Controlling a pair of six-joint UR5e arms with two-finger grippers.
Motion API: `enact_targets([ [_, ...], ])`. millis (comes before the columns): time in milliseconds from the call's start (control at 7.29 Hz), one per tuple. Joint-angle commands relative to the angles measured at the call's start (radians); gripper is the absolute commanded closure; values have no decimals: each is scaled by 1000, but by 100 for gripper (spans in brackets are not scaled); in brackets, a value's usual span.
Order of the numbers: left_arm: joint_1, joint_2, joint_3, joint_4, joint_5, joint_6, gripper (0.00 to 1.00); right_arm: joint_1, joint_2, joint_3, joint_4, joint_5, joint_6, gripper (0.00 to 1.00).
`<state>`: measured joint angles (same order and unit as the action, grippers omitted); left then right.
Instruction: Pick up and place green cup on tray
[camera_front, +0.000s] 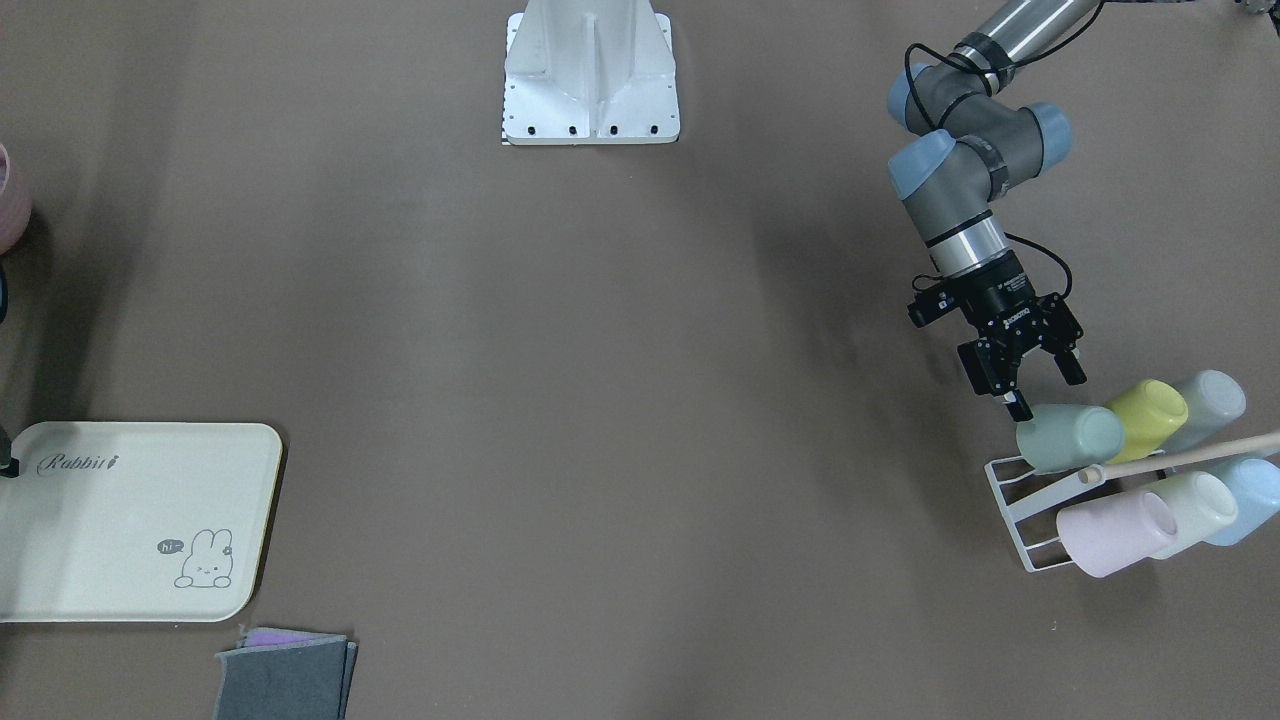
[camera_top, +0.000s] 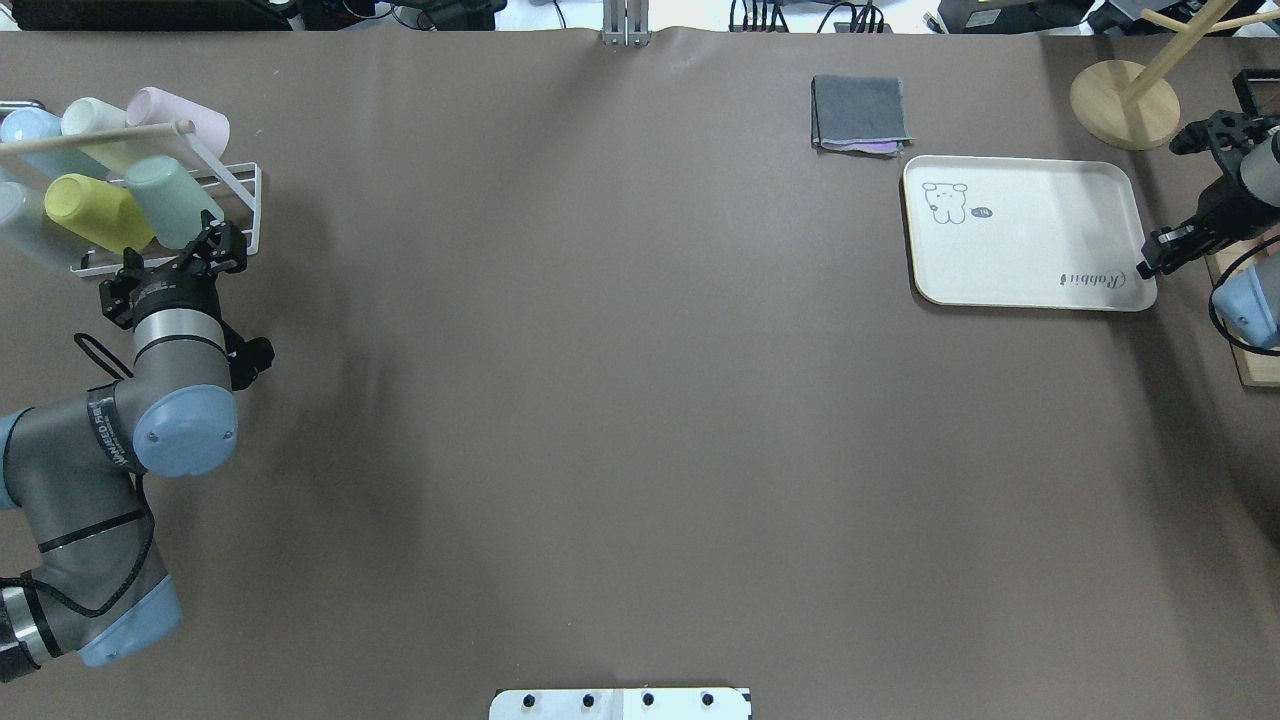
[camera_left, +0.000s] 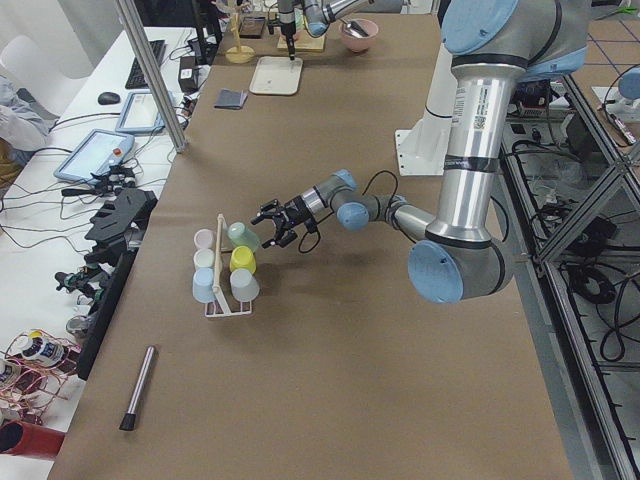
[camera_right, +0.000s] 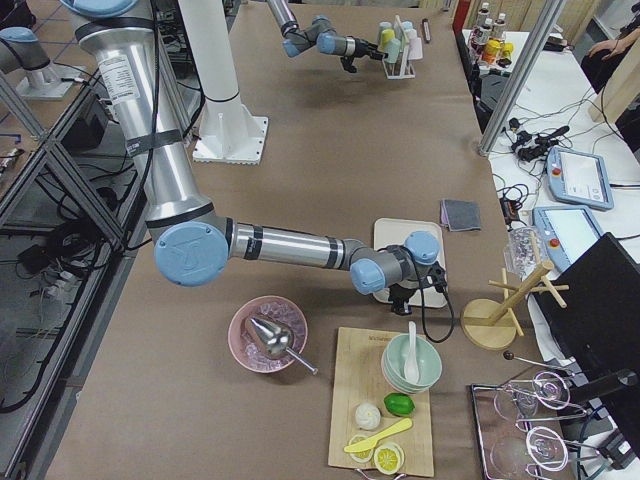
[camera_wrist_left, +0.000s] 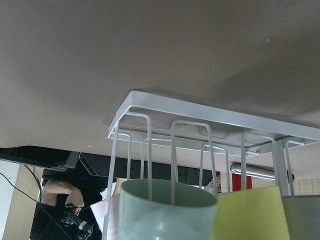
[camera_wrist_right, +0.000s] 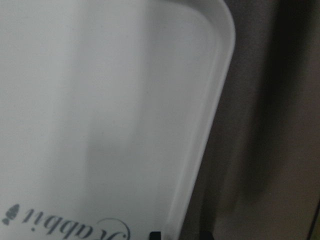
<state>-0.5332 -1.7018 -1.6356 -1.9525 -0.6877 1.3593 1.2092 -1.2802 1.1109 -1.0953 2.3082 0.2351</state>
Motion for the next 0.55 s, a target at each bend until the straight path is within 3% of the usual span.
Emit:
enact_targets([
  [0,-10,-8,31,-54,-1,61,3,-2,1,-6,0,-4,0,72],
  [137,-17,-18,69,-121,-3,101,3,-2,5,-5,2,-4,0,79],
  [274,-25,-21,91,-165,-3,130,3,-4,7,0,2,-4,0,95],
  [411,-36,-36,100,-169,-4,144,3,-2,10,4,32,-4,1,100],
])
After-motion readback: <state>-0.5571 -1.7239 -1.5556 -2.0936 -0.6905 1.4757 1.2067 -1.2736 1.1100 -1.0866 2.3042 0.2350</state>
